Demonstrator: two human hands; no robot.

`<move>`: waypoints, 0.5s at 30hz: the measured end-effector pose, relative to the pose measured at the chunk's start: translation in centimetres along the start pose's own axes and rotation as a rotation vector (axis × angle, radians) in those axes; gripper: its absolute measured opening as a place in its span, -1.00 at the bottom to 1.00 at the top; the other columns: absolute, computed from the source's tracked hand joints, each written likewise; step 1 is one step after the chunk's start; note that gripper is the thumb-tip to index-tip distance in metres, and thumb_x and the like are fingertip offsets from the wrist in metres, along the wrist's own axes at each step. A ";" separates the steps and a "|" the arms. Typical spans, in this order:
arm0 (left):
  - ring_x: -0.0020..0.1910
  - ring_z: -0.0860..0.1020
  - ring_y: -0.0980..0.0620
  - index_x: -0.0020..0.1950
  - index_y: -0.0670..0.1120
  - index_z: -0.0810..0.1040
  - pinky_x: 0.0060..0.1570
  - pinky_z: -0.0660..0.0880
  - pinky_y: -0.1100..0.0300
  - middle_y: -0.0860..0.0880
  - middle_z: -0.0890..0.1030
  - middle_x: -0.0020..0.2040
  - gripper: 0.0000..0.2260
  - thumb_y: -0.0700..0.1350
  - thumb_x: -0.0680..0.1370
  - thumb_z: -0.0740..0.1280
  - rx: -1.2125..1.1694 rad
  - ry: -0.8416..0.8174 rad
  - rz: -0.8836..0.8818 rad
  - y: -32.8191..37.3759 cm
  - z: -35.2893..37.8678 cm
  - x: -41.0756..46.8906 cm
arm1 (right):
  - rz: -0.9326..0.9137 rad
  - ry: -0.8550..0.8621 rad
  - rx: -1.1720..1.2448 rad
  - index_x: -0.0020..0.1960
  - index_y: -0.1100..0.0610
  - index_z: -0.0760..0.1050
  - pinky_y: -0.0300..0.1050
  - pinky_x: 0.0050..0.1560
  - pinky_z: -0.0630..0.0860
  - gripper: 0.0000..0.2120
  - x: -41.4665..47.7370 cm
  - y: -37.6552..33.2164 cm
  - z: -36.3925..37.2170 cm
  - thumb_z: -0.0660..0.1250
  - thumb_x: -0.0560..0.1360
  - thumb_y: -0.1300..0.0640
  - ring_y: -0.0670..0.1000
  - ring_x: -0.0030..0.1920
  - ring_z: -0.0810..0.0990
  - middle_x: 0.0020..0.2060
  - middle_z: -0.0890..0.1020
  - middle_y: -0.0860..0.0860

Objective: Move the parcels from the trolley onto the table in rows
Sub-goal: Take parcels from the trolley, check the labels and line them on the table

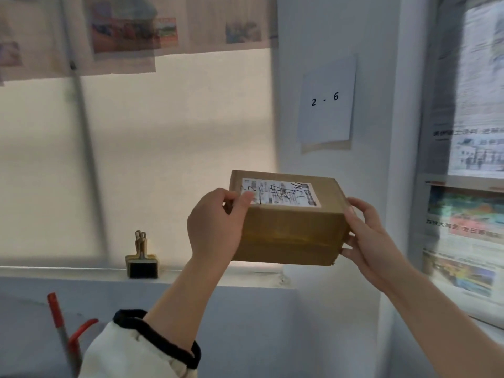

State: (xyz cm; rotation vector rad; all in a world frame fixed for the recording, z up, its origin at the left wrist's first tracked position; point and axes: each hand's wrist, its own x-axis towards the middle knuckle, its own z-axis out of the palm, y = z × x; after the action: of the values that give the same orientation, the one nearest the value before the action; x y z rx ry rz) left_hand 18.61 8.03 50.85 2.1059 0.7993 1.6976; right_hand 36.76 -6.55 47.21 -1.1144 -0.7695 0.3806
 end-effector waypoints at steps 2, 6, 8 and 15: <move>-0.27 0.49 0.23 -0.21 0.03 0.48 -0.34 0.32 0.38 0.20 0.53 -0.27 -0.82 0.10 0.49 0.35 -0.091 0.036 -0.054 -0.2 0.6 -0.6 | -0.057 0.059 0.025 0.07 -0.18 0.36 0.06 0.00 0.56 -0.88 -0.2 0.5 -0.2 0.21 0.55 -0.02 0.03 0.04 0.56 0.01 0.56 -0.03; -0.15 0.51 0.29 -0.01 0.11 0.42 -0.30 0.38 0.55 0.26 0.51 -0.14 -0.78 -0.10 0.47 0.42 -0.262 -0.006 -0.132 -1.2 2.1 -1.8 | -0.159 0.073 0.054 0.24 -0.06 0.36 -0.06 0.09 0.51 -0.67 -0.6 1.2 -1.4 0.24 0.54 0.23 -0.07 0.02 0.61 0.09 0.62 0.00; -0.11 0.51 0.26 0.22 0.11 0.41 -0.28 0.38 0.58 0.24 0.50 -0.07 -0.62 -0.18 0.48 0.40 -0.337 -0.058 -0.176 -1.8 2.9 -2.3 | -0.195 0.039 0.020 0.36 0.02 0.32 -0.05 0.23 0.45 -0.54 -0.8 1.4 -2.0 0.23 0.52 0.34 -0.03 0.17 0.56 0.19 0.58 0.00; -0.07 0.51 0.27 0.31 0.00 0.46 -0.23 0.37 0.60 0.18 0.49 -0.02 -0.57 -0.26 0.48 0.38 -0.357 -0.111 -0.172 -2.8 5.0 -3.8 | -0.243 0.007 -0.063 0.34 0.05 0.34 -0.25 0.12 0.52 -0.49 -0.9 1.4 -3.1 0.21 0.49 0.45 -0.03 0.18 0.56 0.20 0.57 0.00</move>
State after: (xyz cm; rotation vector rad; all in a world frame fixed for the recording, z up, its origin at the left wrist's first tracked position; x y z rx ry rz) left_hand 22.31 8.43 45.03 1.8156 0.5764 1.4926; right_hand 38.48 -8.59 44.94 -1.0661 -0.9051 0.1487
